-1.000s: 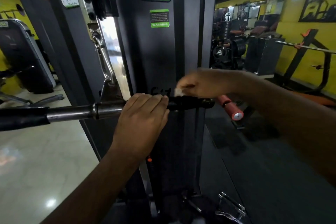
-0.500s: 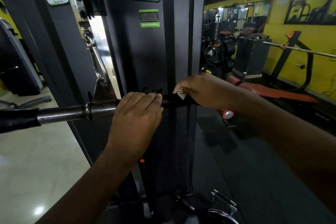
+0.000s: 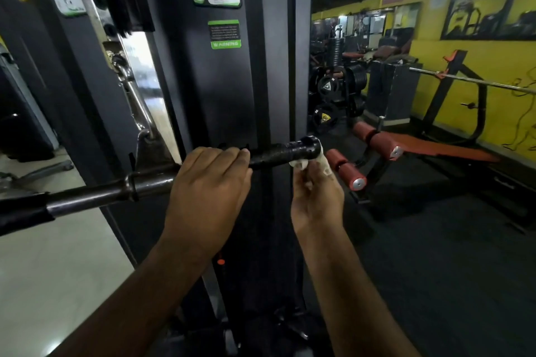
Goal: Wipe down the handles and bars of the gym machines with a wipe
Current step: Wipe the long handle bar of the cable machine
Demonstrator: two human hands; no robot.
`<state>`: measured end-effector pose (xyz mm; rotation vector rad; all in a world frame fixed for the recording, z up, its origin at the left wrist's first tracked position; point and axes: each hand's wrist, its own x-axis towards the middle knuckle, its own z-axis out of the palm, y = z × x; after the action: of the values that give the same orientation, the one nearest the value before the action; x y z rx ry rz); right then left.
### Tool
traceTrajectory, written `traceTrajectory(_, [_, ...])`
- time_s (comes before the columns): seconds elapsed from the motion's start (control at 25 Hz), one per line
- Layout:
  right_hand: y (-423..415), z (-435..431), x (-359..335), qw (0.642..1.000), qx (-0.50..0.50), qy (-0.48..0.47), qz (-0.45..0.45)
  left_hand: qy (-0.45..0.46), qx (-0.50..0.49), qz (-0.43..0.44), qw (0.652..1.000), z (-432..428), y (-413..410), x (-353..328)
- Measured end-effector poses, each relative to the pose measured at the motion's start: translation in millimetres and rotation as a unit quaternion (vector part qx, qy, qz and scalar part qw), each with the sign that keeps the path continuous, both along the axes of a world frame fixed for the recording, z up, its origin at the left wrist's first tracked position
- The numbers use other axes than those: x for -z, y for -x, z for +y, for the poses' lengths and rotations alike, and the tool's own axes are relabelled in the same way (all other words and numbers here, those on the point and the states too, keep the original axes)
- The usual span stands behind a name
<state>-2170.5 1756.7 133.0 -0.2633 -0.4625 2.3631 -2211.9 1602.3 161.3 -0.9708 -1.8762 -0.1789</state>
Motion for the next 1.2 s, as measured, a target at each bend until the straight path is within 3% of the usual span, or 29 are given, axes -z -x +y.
traceTrajectory(0.12, [1.3, -31.2, -13.5, 0.998, -0.016, 0.05, 0.035, -0.002, 0.009, 0.009, 1.0, -0.1, -2.0, 2.1])
traceTrajectory(0.28, [-1.9, -51.6, -22.6, 0.999, 0.042, 0.027, 0.021, -0.03, 0.038, 0.01, 0.999, -0.8, -0.1, -0.6])
traceTrajectory(0.44, [-7.8, -77.2, -21.7, 0.998, 0.002, -0.049, -0.047, -0.025, 0.044, 0.007, 0.999, -1.2, -1.0, -3.0])
traceTrajectory(0.56, [-2.5, -67.4, -24.3, 0.996, 0.072, 0.009, -0.056, -0.033, 0.047, 0.0, 0.998, -1.0, -1.7, -1.5])
traceTrajectory(0.76, [-10.2, -80.0, -14.0, 0.995, 0.025, -0.091, -0.045, -0.006, 0.03, -0.013, 0.999, -4.3, -0.9, -2.1])
traceTrajectory(0.84, [-9.2, -76.8, -9.6, 0.985, 0.089, -0.144, -0.046, 0.001, 0.027, -0.019, 0.999, -4.7, 0.4, -1.7])
traceTrajectory(0.92, [-8.2, -70.9, -2.6, 0.917, 0.221, -0.329, -0.053, 0.002, 0.032, -0.014, 0.999, -4.2, -0.7, -0.7])
traceTrajectory(1.04, [-6.4, -51.5, 11.1, 0.697, 0.365, -0.61, -0.095, -0.008, 0.043, -0.006, 0.999, -1.8, -3.3, -0.4])
traceTrajectory(1.12, [-1.5, -25.9, 12.8, 0.574, 0.376, -0.719, -0.11, -0.011, 0.044, -0.008, 0.999, -2.9, -2.5, -0.7])
traceTrajectory(1.2, [1.2, -8.1, 8.4, 0.494, 0.348, -0.785, -0.134, 0.0, 0.034, -0.011, 0.999, -3.8, -3.1, 0.0])
